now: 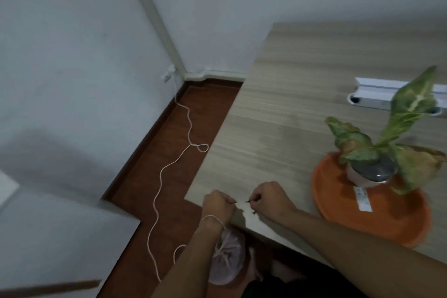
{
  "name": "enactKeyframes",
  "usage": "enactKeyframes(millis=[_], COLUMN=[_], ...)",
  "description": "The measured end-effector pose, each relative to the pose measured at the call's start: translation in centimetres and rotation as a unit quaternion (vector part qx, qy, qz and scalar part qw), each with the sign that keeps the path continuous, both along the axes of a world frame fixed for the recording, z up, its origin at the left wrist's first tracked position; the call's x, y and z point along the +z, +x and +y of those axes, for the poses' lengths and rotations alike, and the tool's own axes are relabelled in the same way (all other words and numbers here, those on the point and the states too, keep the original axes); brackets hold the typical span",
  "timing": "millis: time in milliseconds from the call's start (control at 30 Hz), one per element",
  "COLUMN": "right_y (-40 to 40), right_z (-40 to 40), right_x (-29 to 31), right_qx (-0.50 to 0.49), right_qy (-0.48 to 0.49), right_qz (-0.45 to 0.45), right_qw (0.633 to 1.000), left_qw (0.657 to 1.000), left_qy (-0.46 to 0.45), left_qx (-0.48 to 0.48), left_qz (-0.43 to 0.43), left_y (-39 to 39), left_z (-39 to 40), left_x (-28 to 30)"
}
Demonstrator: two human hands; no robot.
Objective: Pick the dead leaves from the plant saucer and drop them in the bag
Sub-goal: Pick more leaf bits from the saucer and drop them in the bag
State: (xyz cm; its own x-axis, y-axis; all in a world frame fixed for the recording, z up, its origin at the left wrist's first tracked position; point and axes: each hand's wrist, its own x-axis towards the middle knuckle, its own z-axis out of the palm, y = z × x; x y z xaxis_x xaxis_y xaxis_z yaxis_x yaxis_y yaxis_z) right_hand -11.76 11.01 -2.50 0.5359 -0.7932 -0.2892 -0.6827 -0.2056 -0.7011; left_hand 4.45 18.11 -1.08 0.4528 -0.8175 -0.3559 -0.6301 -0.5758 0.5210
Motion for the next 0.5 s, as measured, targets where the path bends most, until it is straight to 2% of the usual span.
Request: enactKeyframes(millis=[267, 500], right_y=[14.9, 21.4], right_z=[5.3, 8.1], right_x=[1.2, 1.3], right_qx=[0.171, 0.247], right_qy=[-0.049, -0.037], right_qz=[-0.006, -0.001], right_qw=[0.984, 0.968], left_qw=[0.989, 0.974], left_qy=[-0.011, -0.028], left_qx=[0.145, 0.223], left_qz=[0.0, 0.027], left_y=[11.3, 16.0], left_z=[8.9, 12.2], left_x=[1.3, -0.3])
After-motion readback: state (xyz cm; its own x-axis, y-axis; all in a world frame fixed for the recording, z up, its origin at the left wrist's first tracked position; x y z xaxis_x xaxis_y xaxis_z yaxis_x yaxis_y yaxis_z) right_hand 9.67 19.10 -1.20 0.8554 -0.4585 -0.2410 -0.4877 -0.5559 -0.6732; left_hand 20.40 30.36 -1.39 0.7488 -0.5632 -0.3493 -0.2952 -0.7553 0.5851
